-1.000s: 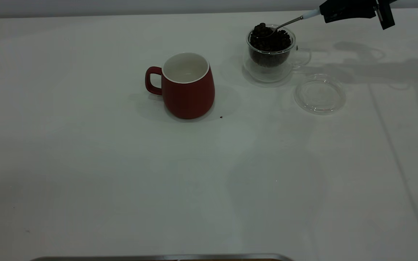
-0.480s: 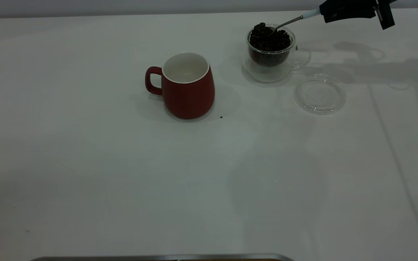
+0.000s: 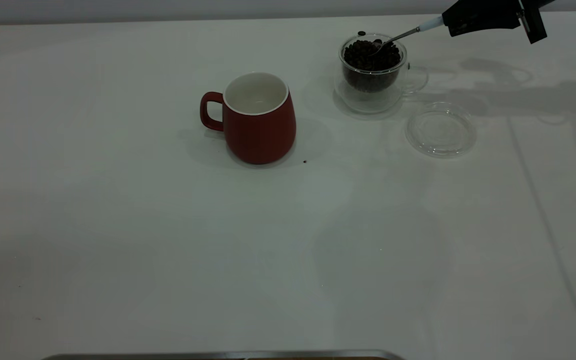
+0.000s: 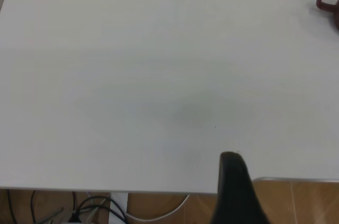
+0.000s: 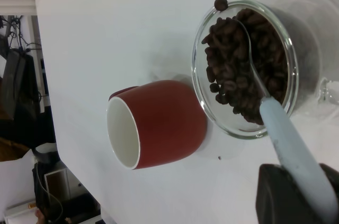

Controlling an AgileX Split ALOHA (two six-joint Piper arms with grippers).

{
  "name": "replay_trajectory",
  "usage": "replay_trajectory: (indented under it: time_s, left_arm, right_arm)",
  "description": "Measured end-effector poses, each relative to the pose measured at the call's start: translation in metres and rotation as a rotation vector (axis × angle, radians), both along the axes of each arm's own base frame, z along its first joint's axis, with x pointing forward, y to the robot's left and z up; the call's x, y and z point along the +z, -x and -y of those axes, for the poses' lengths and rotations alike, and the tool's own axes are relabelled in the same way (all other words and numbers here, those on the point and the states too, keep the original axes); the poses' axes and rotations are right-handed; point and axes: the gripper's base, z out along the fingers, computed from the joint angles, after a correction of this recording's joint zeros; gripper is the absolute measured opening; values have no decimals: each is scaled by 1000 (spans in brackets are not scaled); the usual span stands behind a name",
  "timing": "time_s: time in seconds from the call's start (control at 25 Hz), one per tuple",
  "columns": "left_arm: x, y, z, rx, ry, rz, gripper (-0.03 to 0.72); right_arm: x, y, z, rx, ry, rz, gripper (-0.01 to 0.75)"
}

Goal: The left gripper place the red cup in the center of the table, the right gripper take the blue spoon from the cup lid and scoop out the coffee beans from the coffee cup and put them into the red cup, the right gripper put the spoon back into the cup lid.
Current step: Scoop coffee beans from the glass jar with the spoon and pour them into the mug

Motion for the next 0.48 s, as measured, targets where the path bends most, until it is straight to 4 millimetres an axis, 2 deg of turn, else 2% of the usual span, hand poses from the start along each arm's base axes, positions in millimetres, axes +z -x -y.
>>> replay_trajectory:
  time_s: [0.24,0.48]
  left_arm:
    - [0,0,0,0,0,0,538]
    - [0,0,0,0,0,0,538]
  right_arm:
    - [1,0,0,3,5,0,117]
    - [14,-1,3,-1,15,22,117]
